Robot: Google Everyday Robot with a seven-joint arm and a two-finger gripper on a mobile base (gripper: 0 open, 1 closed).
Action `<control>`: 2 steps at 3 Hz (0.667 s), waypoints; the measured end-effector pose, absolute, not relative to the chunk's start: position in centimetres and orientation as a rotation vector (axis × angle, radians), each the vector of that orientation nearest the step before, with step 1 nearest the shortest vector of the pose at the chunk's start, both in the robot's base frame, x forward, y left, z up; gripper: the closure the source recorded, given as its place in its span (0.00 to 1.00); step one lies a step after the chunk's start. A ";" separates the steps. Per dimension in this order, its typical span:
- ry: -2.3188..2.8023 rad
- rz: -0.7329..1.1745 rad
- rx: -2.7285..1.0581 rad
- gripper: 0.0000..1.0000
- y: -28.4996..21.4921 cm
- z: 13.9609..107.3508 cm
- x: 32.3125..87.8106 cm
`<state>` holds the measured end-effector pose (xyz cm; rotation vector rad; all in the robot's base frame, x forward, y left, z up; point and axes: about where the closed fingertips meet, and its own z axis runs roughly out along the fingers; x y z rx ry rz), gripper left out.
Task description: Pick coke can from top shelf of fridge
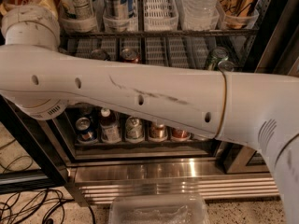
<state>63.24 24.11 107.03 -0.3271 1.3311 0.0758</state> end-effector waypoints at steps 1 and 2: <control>1.324 0.081 -0.325 1.00 24.0 107.3 63.0; 1.295 0.098 -0.320 1.00 23.8 108.5 62.0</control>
Offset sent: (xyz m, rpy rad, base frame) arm -0.0249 -0.0050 0.0254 0.0399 -0.0605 0.0345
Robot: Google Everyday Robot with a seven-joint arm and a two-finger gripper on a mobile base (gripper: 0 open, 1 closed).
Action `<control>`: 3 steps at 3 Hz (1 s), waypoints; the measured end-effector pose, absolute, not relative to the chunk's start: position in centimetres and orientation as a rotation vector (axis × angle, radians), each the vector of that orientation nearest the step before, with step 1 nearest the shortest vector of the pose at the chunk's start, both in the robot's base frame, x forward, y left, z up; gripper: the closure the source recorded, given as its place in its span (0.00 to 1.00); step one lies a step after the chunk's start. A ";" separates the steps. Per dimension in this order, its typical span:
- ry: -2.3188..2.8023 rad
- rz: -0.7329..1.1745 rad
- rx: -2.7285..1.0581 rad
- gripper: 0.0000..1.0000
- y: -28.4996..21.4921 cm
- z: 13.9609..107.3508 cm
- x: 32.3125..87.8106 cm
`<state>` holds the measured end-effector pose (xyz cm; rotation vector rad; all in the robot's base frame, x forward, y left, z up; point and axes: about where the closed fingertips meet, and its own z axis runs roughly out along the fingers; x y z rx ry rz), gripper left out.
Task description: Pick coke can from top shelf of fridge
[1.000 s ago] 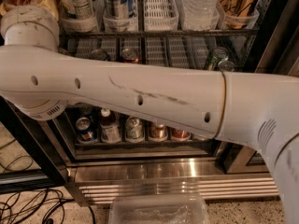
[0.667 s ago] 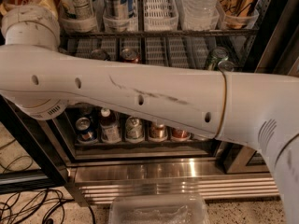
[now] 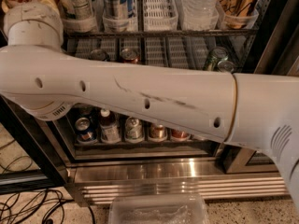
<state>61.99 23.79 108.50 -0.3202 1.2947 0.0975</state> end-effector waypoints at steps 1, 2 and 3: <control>1.262 0.116 -0.318 1.00 23.6 109.8 60.8; 1.240 0.132 -0.316 1.00 23.5 110.6 60.0; 1.255 0.178 -0.336 1.00 23.3 111.0 59.3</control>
Offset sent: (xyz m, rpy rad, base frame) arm -0.0280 -0.0034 0.0266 0.0403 -0.0642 0.0475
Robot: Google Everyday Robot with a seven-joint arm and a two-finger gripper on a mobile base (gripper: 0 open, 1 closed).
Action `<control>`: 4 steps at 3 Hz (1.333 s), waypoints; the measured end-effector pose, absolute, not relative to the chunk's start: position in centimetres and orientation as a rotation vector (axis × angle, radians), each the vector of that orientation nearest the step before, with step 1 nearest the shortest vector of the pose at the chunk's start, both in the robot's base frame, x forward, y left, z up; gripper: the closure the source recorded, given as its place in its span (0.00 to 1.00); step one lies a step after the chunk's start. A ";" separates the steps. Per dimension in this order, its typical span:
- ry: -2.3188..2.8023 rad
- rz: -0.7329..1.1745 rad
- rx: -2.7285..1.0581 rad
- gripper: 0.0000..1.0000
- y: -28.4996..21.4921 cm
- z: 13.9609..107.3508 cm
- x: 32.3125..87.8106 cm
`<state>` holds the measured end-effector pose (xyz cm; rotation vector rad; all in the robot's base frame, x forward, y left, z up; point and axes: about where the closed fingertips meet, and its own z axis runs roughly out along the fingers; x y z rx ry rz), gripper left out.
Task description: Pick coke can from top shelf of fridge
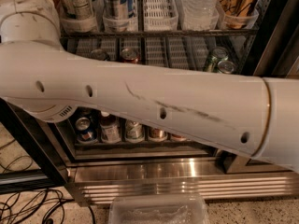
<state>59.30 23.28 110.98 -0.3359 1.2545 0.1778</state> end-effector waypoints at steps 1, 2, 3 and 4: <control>1.321 0.245 -0.350 1.00 20.9 111.6 58.3; 1.438 0.323 -0.345 1.00 17.4 110.3 57.8; 1.525 0.371 -0.386 1.00 14.7 108.6 57.3; 1.583 0.420 -0.471 1.00 13.2 106.2 56.6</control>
Offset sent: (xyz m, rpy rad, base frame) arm -0.0613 -0.0352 -0.0459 -0.0006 0.4379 0.4593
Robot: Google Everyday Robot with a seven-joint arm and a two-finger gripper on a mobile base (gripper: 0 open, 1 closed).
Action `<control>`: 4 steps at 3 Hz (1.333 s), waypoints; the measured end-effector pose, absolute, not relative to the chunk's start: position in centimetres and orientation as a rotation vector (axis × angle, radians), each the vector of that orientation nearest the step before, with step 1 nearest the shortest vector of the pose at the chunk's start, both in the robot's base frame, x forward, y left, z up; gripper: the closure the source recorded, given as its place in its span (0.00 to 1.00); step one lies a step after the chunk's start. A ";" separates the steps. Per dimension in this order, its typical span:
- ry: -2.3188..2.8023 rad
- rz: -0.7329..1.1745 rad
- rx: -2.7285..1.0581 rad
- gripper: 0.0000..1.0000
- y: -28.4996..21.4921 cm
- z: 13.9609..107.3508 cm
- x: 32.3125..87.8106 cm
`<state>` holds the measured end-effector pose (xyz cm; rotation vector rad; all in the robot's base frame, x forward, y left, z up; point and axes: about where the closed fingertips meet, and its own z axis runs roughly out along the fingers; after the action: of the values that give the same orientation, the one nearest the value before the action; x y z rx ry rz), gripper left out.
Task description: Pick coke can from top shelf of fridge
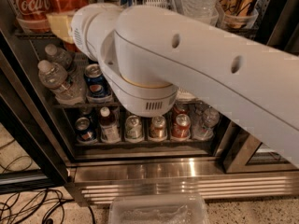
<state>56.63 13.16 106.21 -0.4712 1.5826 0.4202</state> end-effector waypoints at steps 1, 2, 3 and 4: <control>1.619 0.515 -0.579 1.00 13.8 103.0 55.2; 1.604 0.583 -0.606 1.00 14.4 103.2 54.3; 1.598 0.591 -0.609 1.00 14.2 103.4 53.5; 1.604 0.630 -0.600 1.00 13.4 103.4 49.9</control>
Offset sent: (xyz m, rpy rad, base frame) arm -0.0118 0.0045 -0.0287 -0.0210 0.0499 0.1061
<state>49.89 13.39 103.37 -0.6001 1.6043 0.6300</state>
